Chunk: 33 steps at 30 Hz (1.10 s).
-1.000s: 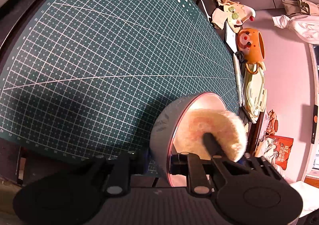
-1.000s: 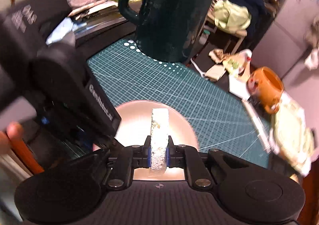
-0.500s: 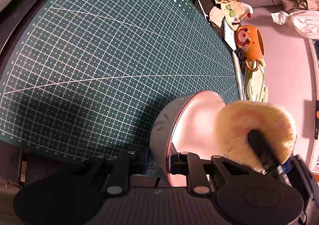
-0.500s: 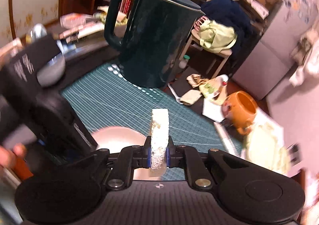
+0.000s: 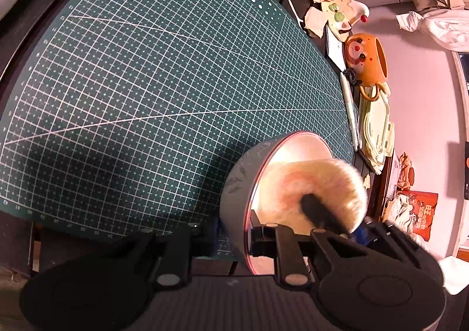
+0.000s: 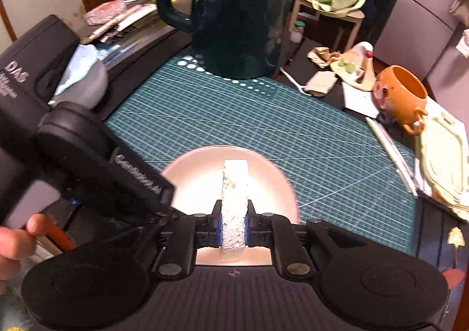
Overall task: Clean bowl
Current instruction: 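Hold the bowl with the left gripper while the right gripper scrubs the bowl bottom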
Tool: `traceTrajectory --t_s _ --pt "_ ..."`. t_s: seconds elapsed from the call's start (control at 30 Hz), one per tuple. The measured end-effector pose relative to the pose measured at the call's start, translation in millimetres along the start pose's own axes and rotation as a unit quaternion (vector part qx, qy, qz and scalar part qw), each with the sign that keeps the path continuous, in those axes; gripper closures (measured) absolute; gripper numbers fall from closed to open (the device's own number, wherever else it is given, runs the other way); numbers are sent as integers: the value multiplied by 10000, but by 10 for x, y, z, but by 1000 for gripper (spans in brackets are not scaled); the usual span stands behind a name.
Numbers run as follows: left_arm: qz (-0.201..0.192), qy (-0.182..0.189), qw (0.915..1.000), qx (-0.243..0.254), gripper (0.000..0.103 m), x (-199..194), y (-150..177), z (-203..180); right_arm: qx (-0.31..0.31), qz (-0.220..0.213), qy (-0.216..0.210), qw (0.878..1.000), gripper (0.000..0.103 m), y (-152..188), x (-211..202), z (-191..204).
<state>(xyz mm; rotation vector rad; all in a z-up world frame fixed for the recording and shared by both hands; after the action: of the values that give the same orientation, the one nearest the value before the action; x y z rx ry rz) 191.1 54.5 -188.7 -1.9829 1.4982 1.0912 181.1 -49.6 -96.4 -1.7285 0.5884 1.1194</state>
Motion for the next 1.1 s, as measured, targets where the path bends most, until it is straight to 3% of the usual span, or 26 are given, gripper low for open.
traceTrajectory --t_s 0.07,0.27,0.4,0.57,0.73,0.93,1.1 --pt "1 3 10000 6 86 -8 8 10 -63 -21 166 9998 91 -17 -45 -53" --pt "19 -14 10000 55 86 -19 24 14 374 -48 -8 9993 91 -105 -257 -251" --pt "45 -66 9999 151 86 -8 33 -8 707 77 -454 9964 91 -136 -341 -269" --pt "62 -132 9996 249 87 0 48 -16 975 444 -980 9894 91 -115 -185 -125" --pt "90 -7 9999 147 85 3 29 15 1144 712 -956 9863 91 -39 47 -100" --pt "86 6 9999 127 85 -4 25 18 668 835 -234 9940 91 23 122 -176" --pt "88 1 9999 131 85 -17 34 25 -190 454 385 9980 91 -86 -85 -138"
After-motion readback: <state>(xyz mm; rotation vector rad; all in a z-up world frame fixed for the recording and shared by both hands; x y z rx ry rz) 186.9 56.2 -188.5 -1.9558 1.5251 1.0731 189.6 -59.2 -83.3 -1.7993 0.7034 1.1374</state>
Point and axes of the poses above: each gripper's, at about its wrist camera, not at the fingertips, and x roughly the way its jaws point, z to its left, y to its underside, the point moved 6 cm from there along x, roughly the way its jaws point, and after that the axes turned 2 degrees about z, right-handed, at the moved point
